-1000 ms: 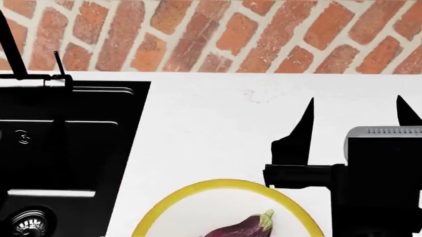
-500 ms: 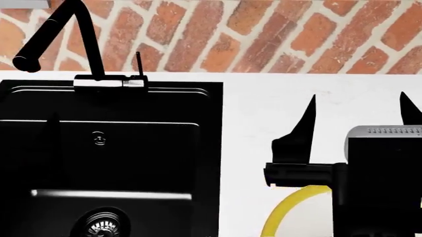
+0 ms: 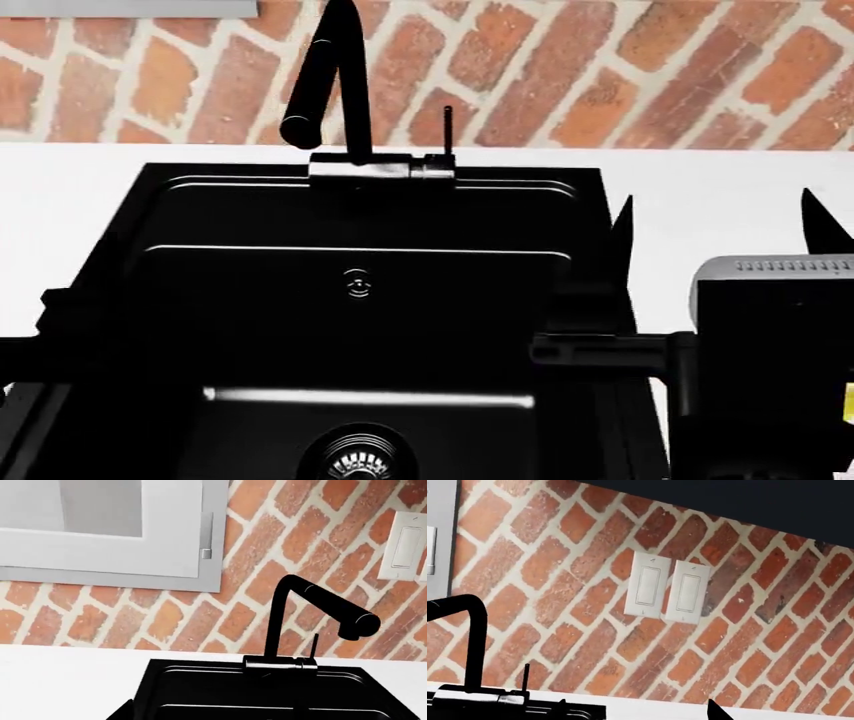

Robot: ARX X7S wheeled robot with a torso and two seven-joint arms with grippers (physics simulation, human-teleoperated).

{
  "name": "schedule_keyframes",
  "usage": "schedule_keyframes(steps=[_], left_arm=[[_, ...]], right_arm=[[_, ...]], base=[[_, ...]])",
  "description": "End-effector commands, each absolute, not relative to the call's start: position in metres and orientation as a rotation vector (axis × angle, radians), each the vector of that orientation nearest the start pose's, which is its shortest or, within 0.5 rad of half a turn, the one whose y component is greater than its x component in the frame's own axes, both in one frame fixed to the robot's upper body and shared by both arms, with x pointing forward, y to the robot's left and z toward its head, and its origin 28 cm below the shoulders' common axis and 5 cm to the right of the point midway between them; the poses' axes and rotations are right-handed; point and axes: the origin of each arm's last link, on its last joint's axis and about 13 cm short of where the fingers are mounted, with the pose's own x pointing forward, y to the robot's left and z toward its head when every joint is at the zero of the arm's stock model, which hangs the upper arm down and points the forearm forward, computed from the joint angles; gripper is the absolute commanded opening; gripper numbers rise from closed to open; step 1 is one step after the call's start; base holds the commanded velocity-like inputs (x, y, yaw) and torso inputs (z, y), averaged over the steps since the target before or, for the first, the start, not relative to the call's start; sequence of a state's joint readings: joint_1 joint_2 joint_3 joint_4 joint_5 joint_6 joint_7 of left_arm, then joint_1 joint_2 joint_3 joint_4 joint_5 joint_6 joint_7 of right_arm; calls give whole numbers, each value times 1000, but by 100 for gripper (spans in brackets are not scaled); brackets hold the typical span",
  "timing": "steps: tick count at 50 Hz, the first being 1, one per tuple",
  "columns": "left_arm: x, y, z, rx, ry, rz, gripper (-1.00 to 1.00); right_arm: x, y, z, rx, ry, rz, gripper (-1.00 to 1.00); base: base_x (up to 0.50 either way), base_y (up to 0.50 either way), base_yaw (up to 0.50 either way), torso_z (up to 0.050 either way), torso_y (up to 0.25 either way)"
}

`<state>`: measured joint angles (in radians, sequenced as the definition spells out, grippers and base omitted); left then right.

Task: There is a mixed pile of frozen fruits and vegetables on the counter. Locate all the frozen vegetables and place the items in a bowl on the counter. Take all the frozen fruits and defrost them in a running sink.

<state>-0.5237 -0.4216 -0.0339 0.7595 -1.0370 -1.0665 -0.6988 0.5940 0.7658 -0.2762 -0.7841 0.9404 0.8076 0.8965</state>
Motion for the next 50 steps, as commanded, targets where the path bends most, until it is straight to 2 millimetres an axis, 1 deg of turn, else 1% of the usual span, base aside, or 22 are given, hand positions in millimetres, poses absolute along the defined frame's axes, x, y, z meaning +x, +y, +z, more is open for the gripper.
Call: schedule_keyframes(steps=[1, 4, 9, 15, 20, 25, 28, 30, 32, 42, 50], left_arm=[[213, 220, 215, -70, -63, -45, 100], [210, 222, 216, -69, -66, -46, 100], [213, 220, 215, -68, -62, -45, 100], [211, 220, 215, -66, -63, -50, 100], [210, 221, 211, -63, -61, -50, 100], [211, 220, 214, -60, -62, -51, 100], [211, 220, 210, -55, -60, -53, 100], [212, 220, 213, -55, -59, -53, 100], [212, 220, 210, -55, -58, -52, 100], [213, 219, 210, -50, -58, -51, 100], [210, 221, 210, -48, -59, -52, 100]], right_arm=[[210, -129, 220, -202, -221, -130, 100], [210, -129, 220, -202, -223, -131, 100], [209, -129, 220, -202, -223, -133, 100], [211, -129, 220, -203, -220, -131, 100], [212, -128, 219, -203, -220, -128, 100], [212, -129, 219, -203, -220, -131, 100], [211, -129, 219, -206, -218, -136, 100], [210, -129, 219, -206, -219, -136, 100], [210, -129, 219, -207, -219, -135, 100], [210, -129, 219, -211, -218, -136, 100], [212, -129, 219, -213, -219, -133, 100]], base=[[0, 500, 0, 0, 0], [0, 500, 0, 0, 0], [0, 500, 0, 0, 0], [0, 500, 0, 0, 0], [0, 500, 0, 0, 0], [-1, 500, 0, 0, 0], [-1, 500, 0, 0, 0], [-1, 500, 0, 0, 0], [-7, 500, 0, 0, 0], [-5, 500, 0, 0, 0], [-1, 500, 0, 0, 1]])
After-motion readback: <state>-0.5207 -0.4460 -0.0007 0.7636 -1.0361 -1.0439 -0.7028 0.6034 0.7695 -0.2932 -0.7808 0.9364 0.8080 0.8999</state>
